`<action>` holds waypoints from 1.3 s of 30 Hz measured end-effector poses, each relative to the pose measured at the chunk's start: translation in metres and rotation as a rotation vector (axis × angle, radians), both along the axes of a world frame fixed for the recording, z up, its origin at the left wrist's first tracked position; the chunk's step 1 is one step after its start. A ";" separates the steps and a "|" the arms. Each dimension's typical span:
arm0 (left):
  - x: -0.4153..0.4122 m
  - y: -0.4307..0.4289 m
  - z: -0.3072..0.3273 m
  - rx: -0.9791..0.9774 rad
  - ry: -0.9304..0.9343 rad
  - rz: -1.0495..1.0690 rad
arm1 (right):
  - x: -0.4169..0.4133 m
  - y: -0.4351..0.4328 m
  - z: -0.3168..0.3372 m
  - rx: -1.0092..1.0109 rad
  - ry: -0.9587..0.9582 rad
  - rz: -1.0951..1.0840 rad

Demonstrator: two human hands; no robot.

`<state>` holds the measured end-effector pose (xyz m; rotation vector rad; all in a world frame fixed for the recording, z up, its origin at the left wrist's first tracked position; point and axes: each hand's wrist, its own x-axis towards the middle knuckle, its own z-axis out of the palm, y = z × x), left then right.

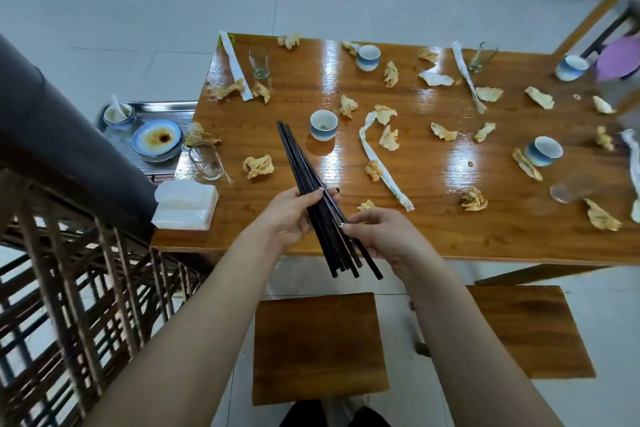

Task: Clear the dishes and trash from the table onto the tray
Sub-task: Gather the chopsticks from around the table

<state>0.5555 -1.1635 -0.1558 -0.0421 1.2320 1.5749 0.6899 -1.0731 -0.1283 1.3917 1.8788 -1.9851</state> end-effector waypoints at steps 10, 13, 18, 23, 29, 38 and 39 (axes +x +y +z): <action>0.013 -0.004 0.014 -0.014 0.058 -0.085 | 0.004 -0.013 -0.005 -0.011 0.069 -0.136; 0.016 -0.003 0.019 -0.010 0.069 -0.089 | 0.011 -0.010 -0.004 -0.165 0.063 -0.094; 0.029 0.008 0.028 -0.008 0.081 -0.160 | 0.030 -0.006 0.003 -0.373 0.134 0.019; 0.065 0.029 0.046 0.005 0.133 -0.313 | 0.068 0.007 0.017 -0.388 0.217 0.055; 0.130 0.061 0.059 0.052 0.170 -0.405 | 0.139 0.026 0.036 -0.420 0.335 0.096; 0.302 0.114 0.076 0.119 0.193 -0.613 | 0.309 0.037 0.055 -0.355 0.433 -0.190; 0.327 0.119 0.078 0.126 0.188 -0.632 | 0.334 0.039 0.055 -0.342 0.430 -0.228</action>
